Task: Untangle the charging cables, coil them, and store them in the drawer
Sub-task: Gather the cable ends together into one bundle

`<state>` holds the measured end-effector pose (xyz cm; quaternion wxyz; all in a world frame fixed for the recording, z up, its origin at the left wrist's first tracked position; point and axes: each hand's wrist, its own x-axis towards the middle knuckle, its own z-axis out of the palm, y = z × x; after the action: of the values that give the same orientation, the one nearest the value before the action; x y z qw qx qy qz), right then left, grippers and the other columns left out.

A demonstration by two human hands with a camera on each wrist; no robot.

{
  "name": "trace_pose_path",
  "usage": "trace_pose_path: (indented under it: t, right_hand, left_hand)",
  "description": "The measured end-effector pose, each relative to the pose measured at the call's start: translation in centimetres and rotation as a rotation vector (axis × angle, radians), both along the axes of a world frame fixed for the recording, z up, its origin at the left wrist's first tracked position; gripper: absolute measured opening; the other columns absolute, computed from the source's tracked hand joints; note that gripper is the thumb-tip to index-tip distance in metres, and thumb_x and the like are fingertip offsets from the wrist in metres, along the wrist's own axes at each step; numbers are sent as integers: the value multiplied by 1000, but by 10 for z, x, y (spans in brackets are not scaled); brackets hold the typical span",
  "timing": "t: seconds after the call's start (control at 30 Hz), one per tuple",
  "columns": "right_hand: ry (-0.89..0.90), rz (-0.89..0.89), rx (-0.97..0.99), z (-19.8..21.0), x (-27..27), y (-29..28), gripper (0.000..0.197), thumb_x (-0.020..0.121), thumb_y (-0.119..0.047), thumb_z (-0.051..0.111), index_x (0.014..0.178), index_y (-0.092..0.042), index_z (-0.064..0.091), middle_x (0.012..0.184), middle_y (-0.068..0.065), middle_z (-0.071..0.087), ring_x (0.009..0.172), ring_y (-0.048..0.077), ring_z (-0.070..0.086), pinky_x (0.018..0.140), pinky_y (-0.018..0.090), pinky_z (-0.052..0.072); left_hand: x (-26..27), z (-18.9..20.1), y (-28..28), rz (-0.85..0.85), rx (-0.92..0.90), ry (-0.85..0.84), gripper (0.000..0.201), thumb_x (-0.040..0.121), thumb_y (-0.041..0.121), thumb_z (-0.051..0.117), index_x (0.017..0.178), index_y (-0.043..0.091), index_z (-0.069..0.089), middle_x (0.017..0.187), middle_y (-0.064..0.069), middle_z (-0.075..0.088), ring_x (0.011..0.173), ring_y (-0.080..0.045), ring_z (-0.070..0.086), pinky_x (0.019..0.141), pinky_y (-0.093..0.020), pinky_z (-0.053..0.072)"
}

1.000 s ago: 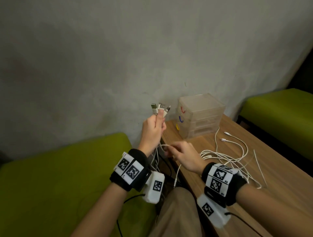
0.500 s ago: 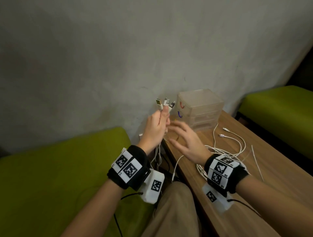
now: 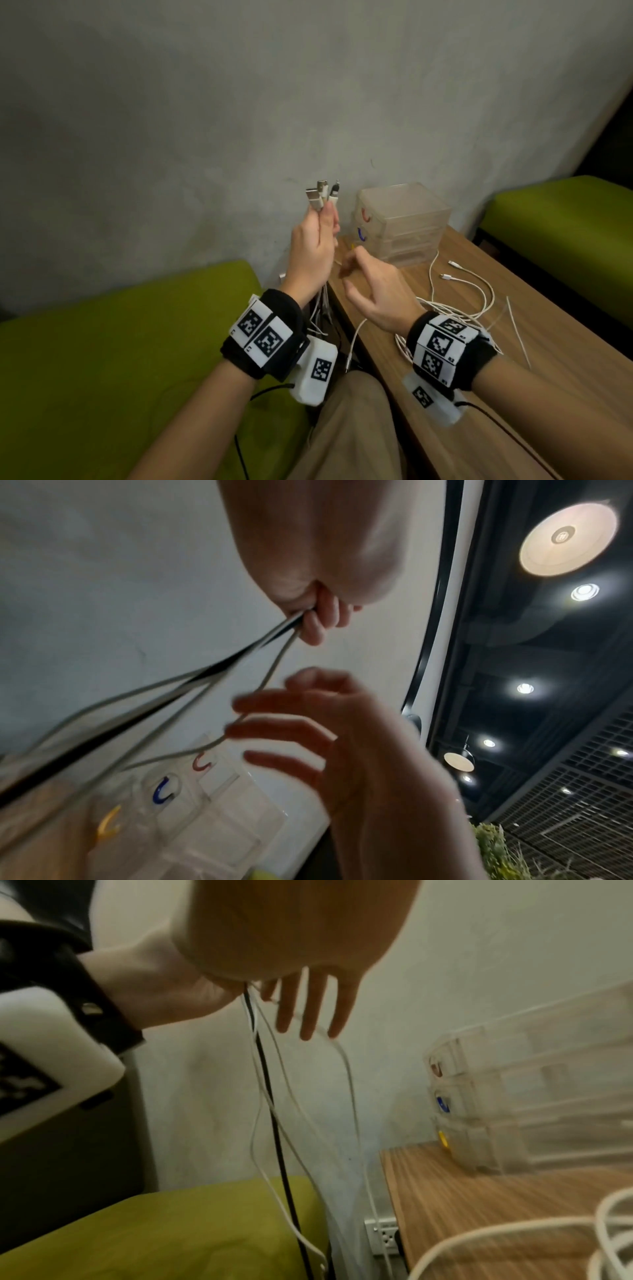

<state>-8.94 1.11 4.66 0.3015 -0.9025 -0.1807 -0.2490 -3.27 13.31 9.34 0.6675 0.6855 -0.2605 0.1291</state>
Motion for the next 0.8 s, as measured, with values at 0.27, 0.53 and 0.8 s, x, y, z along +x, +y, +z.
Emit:
trace_pose_path:
  t: [0.27, 0.53, 0.8]
  right_hand:
    - [462, 145, 17, -12, -2, 14, 31, 98, -29, 38, 111, -3, 50, 98, 9, 63, 86, 18, 61, 78, 32, 48]
    - [534, -49, -206, -11, -4, -50, 36, 87, -9, 54, 123, -7, 55, 117, 9, 63, 108, 19, 58, 95, 28, 44]
    - [485, 44, -543, -88, -7, -44, 43, 88, -18, 52, 129, -8, 49, 135, 12, 47, 122, 29, 45, 97, 43, 42]
  left_hand:
    - [-16, -1, -19, 4, -5, -125, 21, 95, 32, 31, 83, 28, 48, 54, 14, 42, 48, 0, 41, 52, -24, 34]
    - [-6, -3, -34, 43, -21, -109, 24, 93, 40, 30, 79, 32, 47, 52, 19, 46, 48, -2, 39, 54, -32, 34]
    - [-17, -30, -61, -61, -11, -100, 27, 98, 18, 31, 79, 29, 47, 55, 9, 35, 45, -1, 37, 45, -17, 30]
